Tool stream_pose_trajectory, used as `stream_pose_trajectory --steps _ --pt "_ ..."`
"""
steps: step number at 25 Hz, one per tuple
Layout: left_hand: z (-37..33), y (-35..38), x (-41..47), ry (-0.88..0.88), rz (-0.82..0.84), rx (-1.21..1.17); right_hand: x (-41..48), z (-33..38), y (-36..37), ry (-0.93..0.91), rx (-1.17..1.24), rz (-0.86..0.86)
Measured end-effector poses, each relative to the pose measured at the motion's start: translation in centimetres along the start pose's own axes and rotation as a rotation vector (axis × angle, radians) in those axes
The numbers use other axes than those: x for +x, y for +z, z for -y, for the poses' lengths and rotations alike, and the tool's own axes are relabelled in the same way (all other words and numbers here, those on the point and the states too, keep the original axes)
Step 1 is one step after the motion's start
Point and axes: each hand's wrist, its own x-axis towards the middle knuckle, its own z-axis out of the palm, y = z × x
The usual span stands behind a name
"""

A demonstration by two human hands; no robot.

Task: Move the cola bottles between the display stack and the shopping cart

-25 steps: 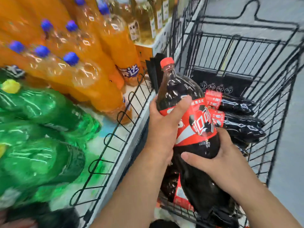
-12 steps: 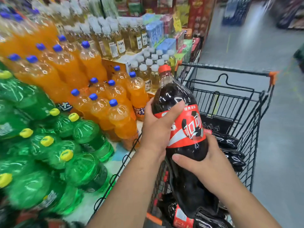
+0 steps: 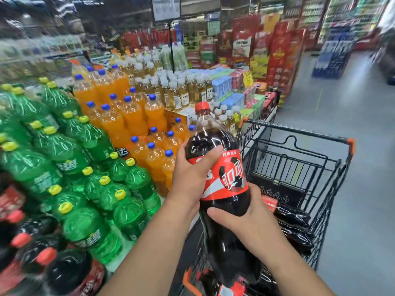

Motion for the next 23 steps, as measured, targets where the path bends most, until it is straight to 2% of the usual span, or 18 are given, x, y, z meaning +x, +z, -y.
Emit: stream_pose_trajectory --steps 10,23 --pt "-3.9 -3.7 -7.5 0.203 -0.159 0.016 -4.8 2.8 1.7 -0.171 0.050 0.222" --pt "-8.2 -13.7 -17.1 0.356 -0.454 0.052 -11.1 6.4 10.5 -0.292 0.027 0.527"
